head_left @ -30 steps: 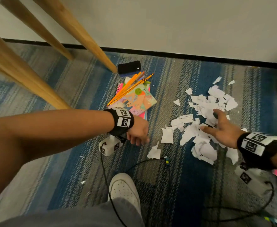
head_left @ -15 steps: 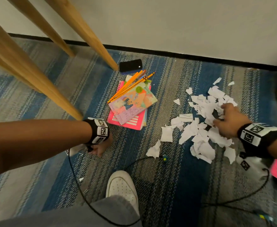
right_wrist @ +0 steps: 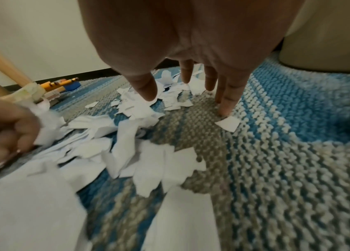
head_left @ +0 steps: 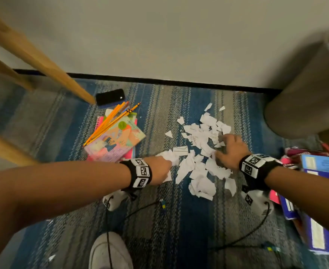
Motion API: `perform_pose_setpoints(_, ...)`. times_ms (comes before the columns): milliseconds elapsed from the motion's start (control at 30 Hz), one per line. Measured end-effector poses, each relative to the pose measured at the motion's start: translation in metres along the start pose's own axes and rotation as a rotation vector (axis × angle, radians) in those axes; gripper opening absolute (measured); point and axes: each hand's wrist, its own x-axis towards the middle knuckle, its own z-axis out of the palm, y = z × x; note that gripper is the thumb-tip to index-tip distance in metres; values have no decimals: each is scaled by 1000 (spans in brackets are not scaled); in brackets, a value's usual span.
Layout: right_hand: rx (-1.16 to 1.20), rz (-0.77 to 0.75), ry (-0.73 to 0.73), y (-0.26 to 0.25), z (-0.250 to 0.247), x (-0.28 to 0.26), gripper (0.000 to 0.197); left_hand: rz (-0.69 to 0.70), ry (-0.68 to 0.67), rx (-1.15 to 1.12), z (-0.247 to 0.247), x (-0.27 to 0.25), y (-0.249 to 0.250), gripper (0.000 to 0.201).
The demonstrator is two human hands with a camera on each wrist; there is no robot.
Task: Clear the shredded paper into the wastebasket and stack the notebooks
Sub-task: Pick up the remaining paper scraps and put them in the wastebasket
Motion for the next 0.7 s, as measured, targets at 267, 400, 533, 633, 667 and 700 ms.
perform_pose_setpoints(267,114,15,61,37,-28,32,83,-201,437,-55,-11,40,-25,65)
perform_pose_setpoints(400,83,-19,-1,46,-33,55,93,-324,348,-214,-15,69,-25,81)
perform_pose_setpoints(533,8,-41,-16,24,-27,66,94,-407,279,-263,-31,101,-16,85)
perform_pose_setpoints(633,7,-97,-69,-4,-10,52,94,-289,261,-223,-25,109,3,86)
perform_pose_setpoints(667,41,-155,-96,-13,-3,40,90,-194,255,-214,-17,107,12,84)
perform_pose_setpoints(700,103,-216,-115,-17,3,29,85,-90,248,-217,-9,104,22,82)
